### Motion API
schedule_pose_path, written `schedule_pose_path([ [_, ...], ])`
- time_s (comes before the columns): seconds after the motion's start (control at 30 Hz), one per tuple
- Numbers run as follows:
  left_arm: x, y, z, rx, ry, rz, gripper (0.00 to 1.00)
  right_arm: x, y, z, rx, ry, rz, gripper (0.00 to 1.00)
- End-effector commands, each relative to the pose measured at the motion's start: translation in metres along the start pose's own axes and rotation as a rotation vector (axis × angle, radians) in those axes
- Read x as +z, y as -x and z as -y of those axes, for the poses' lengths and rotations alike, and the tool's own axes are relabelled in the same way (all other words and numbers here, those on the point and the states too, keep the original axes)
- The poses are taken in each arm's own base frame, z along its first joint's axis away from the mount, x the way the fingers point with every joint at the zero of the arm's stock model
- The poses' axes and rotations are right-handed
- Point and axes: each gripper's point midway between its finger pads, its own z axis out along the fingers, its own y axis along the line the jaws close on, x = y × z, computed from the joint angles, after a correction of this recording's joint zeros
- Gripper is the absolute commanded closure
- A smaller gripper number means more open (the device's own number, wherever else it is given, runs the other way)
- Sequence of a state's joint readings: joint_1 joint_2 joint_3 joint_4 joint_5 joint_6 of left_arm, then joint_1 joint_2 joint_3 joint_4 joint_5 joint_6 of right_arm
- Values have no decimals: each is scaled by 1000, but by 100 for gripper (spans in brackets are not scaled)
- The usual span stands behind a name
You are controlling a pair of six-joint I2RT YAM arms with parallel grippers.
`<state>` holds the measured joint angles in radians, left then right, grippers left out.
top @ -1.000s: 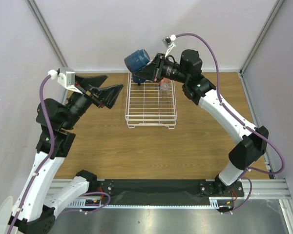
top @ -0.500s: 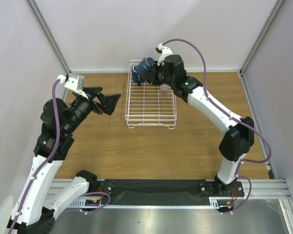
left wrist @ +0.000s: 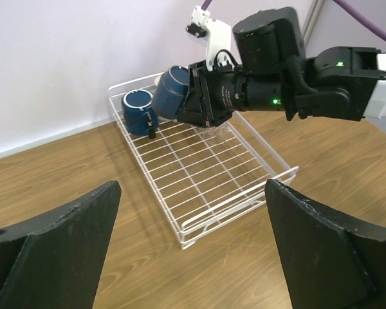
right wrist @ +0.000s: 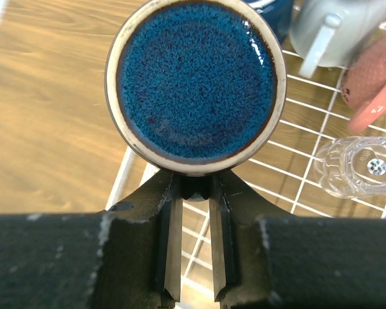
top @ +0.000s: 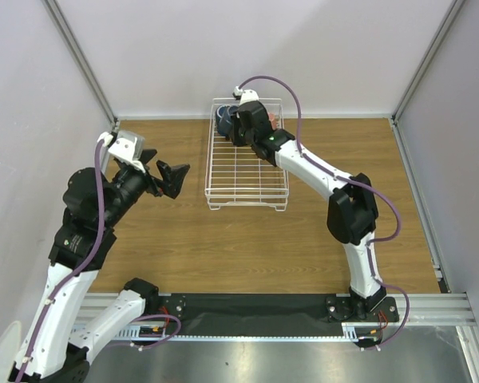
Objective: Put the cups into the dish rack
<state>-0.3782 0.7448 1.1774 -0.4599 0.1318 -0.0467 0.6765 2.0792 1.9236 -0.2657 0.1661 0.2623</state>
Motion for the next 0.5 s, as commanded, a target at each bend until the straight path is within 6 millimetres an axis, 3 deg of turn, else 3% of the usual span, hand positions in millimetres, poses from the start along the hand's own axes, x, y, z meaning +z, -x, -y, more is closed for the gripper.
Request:
schedule_pose_path([
  [0.0,-4,-2,-12,85,45,1,0,7,44,11,43,-66,139,100],
  [0.1,-5,-9,-13,106,48,-7,0,22,28,20,37,-91,106,100],
  [0.47,1,-23,-19,147,60,-23,0,50,0,46,25,-172,47,100],
])
